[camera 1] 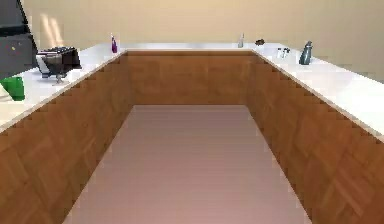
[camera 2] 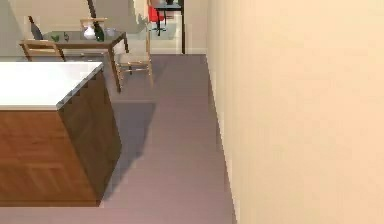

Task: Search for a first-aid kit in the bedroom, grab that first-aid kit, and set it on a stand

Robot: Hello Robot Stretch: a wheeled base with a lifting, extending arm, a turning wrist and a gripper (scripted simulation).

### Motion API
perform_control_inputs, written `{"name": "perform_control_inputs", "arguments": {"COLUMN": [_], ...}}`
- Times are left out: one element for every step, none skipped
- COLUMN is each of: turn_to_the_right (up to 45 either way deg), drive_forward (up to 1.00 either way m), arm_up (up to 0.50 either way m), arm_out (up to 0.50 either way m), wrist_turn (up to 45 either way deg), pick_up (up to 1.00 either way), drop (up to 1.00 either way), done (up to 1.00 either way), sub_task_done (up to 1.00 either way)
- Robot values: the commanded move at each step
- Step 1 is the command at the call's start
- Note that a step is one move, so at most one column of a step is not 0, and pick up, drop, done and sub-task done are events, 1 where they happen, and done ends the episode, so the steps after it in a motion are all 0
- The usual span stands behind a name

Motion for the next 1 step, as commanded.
{"name": "perform_control_inputs", "arguments": {"turn_to_the_right": [45.0], "drive_forward": [0.00], "arm_up": [0.00], "arm_out": [0.00], "wrist_turn": [0.0], "pick_up": [0.00], "drop": [0.00], "done": [0.00], "sub_task_done": [0.00]}}
